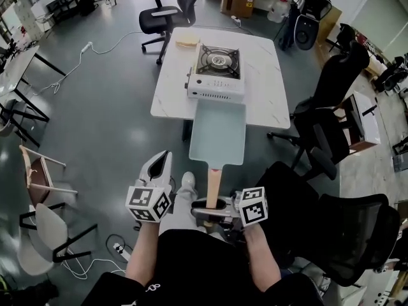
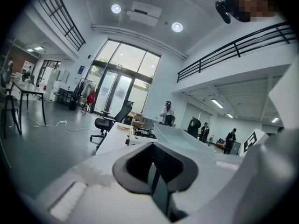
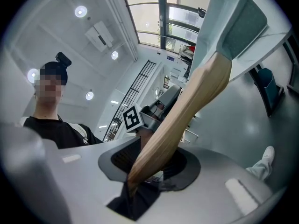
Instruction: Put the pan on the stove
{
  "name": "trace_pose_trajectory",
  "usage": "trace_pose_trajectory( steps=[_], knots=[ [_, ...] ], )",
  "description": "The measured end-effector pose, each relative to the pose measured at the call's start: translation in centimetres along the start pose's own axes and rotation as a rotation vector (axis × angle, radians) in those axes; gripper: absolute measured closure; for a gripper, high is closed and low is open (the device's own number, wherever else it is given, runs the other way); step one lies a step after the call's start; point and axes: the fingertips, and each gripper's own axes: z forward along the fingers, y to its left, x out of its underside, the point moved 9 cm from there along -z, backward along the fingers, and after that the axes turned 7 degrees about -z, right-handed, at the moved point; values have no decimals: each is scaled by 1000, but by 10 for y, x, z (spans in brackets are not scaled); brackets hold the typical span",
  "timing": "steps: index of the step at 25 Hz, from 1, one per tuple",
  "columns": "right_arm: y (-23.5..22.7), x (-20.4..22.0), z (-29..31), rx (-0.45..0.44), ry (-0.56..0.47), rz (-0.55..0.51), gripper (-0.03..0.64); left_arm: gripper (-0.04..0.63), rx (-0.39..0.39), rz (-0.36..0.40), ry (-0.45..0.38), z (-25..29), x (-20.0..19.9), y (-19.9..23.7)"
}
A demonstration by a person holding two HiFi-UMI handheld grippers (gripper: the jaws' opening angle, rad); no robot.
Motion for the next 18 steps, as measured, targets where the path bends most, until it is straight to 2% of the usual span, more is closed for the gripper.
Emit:
trace_pose_trajectory(
  steps=[9,18],
  knots=[
    [-32,-46,-1,18,7,6,488,604,16,70,1,51,-28,6],
    [-59,-92,8,19,7,9,486,606,30,84,12,96,-56,26]
  ],
)
